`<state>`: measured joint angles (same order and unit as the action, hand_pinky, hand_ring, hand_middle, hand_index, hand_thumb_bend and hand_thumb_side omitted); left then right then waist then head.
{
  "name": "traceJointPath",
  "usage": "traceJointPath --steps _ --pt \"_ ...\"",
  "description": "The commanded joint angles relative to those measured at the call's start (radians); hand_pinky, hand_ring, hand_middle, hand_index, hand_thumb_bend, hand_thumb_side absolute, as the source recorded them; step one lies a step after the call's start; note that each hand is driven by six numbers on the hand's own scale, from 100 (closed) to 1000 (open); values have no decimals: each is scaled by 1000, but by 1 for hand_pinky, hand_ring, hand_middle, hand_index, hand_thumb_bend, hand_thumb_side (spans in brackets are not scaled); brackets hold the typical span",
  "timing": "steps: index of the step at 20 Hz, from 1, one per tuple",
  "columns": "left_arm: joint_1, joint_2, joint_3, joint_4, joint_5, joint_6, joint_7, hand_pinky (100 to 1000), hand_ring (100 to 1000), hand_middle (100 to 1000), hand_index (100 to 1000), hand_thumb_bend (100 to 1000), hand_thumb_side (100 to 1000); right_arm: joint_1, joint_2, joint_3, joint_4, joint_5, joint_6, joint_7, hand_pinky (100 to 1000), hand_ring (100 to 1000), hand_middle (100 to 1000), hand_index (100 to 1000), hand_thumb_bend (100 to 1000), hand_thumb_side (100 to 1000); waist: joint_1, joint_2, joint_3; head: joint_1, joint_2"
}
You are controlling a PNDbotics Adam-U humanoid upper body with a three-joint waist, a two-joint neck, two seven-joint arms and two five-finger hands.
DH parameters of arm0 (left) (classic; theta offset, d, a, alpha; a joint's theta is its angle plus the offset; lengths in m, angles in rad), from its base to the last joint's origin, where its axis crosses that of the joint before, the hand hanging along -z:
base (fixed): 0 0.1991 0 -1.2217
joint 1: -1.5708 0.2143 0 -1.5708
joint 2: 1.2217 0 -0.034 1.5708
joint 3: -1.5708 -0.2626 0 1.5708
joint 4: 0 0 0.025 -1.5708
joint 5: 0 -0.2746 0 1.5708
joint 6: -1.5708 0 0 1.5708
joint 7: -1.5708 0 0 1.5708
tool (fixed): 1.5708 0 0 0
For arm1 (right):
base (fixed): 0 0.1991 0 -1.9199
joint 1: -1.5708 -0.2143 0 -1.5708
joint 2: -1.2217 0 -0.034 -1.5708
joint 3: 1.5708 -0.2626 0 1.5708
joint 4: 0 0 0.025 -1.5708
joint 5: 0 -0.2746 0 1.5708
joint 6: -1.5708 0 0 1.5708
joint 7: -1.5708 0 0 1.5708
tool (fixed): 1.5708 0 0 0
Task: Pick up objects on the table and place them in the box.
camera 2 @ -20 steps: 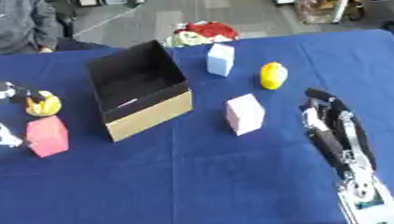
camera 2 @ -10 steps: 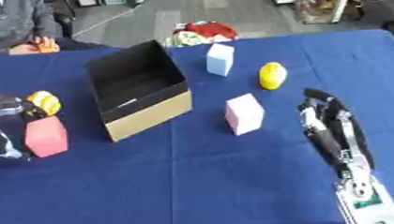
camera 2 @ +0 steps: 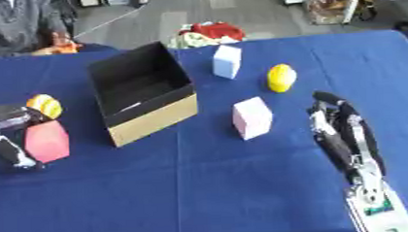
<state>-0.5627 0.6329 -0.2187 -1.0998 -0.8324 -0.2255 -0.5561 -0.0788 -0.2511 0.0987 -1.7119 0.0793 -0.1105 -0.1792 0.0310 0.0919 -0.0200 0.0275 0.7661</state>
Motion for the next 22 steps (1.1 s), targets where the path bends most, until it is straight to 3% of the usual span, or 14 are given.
traceJointPath --steps 1,5,8,13,18,22 --pt "-10 23 15 -15 24 15 30 757 663 676 818 507 219 -10 -8 -3 -14 -2 -2 6 821 716 796 817 100 559 -13 -27 0 0 4" --pt "-12 30 22 -41 45 26 74 698 589 587 745 439 175 -10 -9 -3 -13 -3 -2 5 821 716 796 817 100 558 -13 -28 -1 0 4" --pt "-33 45 39 -95 84 37 95 695 581 580 742 446 179 -10 -11 -2 -12 -3 -2 6 821 715 795 817 100 559 -13 -29 0 -2 4" --pt "-149 37 48 -182 149 64 125 705 580 579 744 470 195 -10 -9 5 -11 -8 -3 13 821 715 795 817 100 559 -16 -30 4 -4 4" --pt "-298 -69 16 -108 90 65 143 712 587 588 750 476 198 -15 -3 19 -11 -15 -3 26 821 715 795 816 100 560 -28 -26 -7 8 4" --pt "-362 -163 13 11 -20 45 188 721 598 600 762 480 200 -33 7 34 -13 -22 -3 42 821 715 795 816 100 560 -39 -15 -29 17 4"
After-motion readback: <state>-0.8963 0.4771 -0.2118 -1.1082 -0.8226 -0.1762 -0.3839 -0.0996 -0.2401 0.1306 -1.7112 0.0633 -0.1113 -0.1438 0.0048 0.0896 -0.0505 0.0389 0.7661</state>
